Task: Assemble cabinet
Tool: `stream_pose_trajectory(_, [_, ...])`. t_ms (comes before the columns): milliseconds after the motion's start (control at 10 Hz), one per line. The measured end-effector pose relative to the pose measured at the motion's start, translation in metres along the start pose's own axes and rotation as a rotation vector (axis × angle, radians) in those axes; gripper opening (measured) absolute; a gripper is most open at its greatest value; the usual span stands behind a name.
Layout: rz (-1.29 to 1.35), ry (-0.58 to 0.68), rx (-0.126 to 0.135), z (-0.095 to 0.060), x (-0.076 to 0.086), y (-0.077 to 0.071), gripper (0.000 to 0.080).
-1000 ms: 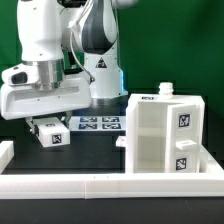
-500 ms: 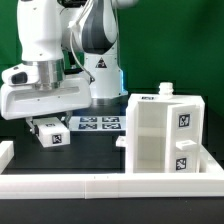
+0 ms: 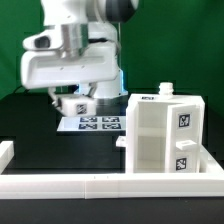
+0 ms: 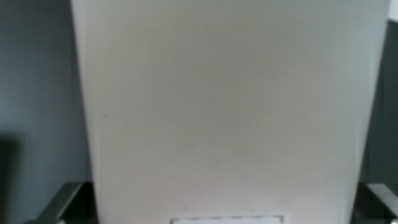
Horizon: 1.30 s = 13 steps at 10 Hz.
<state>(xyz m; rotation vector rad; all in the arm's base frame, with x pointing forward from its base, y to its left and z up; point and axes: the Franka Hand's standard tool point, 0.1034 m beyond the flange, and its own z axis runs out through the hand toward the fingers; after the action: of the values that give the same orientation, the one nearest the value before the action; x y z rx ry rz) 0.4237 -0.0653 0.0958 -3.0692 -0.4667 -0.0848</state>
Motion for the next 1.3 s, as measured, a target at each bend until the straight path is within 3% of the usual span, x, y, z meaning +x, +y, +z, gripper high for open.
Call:
stream_pose_trajectory(200, [0.05,-0.014,-0.018,-0.012,0.024,-0.022,0.056])
stream_pose_trajectory(300, [0.084,-0.014,-0.032,-0.004,0.022,-0.027,0.056])
stream_pose_trajectory(600, [0.075,-0.019,-0.029,-0.002,0.021,-0.027,0.056])
stream_pose_trajectory(700, [0.092,-0.04,-0.017,-0.008,0.025,-0.036,0.056])
stream_pose_trajectory(1300, [0.087,-0.043,0.001,-0.061,0.092,-0.086,0.056])
